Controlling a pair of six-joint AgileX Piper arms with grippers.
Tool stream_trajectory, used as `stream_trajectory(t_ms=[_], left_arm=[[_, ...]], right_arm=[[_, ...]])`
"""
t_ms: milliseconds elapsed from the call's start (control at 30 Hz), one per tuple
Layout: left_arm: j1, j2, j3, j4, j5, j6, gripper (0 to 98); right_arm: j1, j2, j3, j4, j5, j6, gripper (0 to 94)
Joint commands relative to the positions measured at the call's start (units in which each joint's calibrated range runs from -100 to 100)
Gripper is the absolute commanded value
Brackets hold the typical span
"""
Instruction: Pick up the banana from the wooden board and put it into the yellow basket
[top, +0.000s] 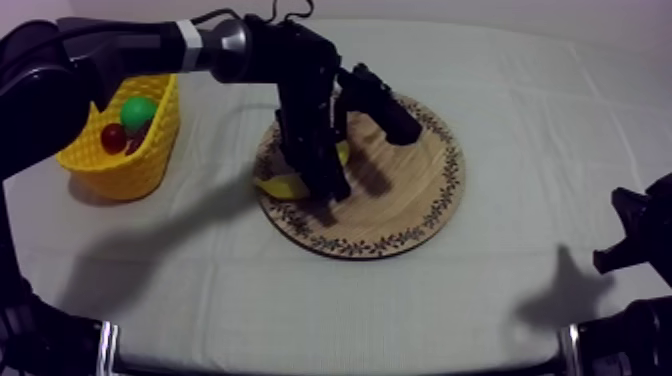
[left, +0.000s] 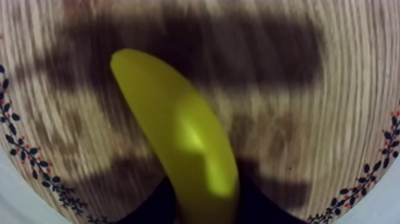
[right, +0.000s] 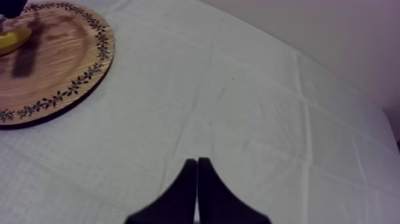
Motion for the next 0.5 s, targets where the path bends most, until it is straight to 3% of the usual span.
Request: stream_trajectory(t_ms=[0, 467], left_arm=[[0.1, -0.1, 0.0, 0.07, -0.2, 0.2, 31.1], [0.5, -10.9, 3.0, 0.94, -0.1, 3.9, 22.3]], right_arm=[[0.0, 0.0, 0.0, 0.0, 0.0, 0.0, 0.3], [0.0, 0.0, 0.0, 0.0, 0.0, 0.0, 0.3]])
